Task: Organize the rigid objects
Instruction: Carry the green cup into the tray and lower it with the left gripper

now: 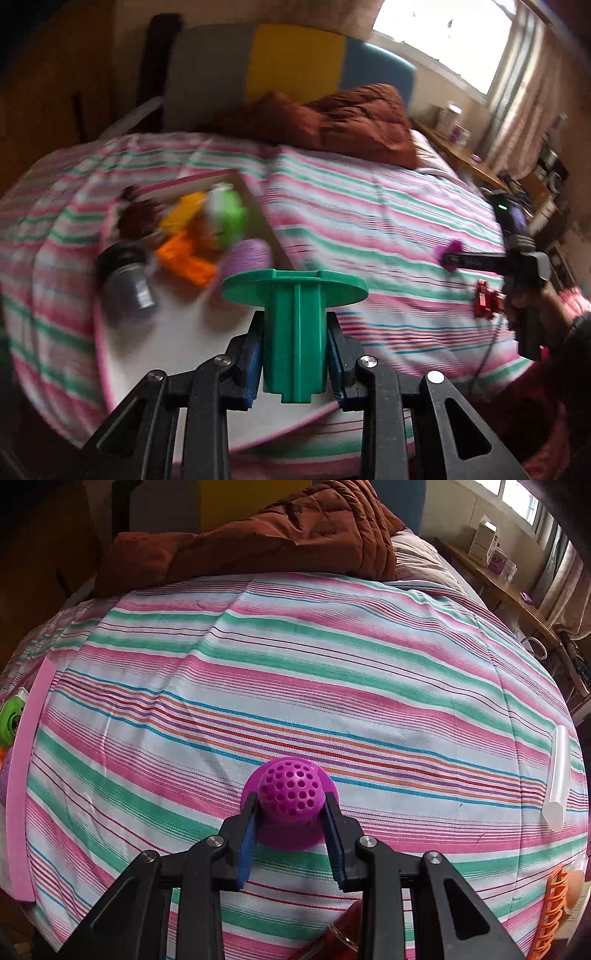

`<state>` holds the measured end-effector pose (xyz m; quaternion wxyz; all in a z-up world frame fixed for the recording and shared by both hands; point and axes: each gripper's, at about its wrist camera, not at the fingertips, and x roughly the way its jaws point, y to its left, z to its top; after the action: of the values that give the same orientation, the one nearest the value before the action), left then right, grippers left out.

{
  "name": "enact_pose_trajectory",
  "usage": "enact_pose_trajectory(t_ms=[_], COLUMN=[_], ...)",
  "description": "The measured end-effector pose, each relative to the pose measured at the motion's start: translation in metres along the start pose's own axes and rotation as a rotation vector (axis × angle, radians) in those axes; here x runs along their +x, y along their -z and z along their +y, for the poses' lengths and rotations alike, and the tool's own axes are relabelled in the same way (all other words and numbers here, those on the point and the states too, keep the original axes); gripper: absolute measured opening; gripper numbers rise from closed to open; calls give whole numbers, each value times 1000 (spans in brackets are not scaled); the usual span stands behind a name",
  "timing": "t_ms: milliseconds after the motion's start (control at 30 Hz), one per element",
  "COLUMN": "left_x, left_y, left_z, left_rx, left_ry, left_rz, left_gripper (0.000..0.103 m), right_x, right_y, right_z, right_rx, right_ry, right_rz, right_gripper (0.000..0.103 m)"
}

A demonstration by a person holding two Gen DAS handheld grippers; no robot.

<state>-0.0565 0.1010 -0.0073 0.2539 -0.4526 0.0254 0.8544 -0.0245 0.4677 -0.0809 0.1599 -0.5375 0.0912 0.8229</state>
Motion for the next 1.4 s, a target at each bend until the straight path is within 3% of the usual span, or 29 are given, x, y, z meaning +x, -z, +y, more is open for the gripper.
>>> enact_pose_trajectory(t_ms=[167,367,733,867,1133,1233,1400], left_x=[2,15,28,24,15,12,7], left_y=[15,27,27,27,25,23,22], left_z=[56,87,79,74,69,65,61], left_rx=[-102,-155,-101,-62,-42,-32,-12], left_ry=[-121,-198,-255,-299,-324,-339,-355], left_rz=[32,75,65,30,1,-14,-32], left_gripper=[30,30,31,41,42,51,51], right_x=[0,0,0,0,0,0,0], right_y=[0,0,0,0,0,0,0], right_z=[1,0,0,0,1,1,2], right_rx=[-5,-8,-10,-11,-15,-18,-26], right_ry=[6,10,13,14,17,21,28], right_rz=[-1,-2,-4,-4,-5,-6,-8], right_gripper=[32,32,32,32,32,32,32])
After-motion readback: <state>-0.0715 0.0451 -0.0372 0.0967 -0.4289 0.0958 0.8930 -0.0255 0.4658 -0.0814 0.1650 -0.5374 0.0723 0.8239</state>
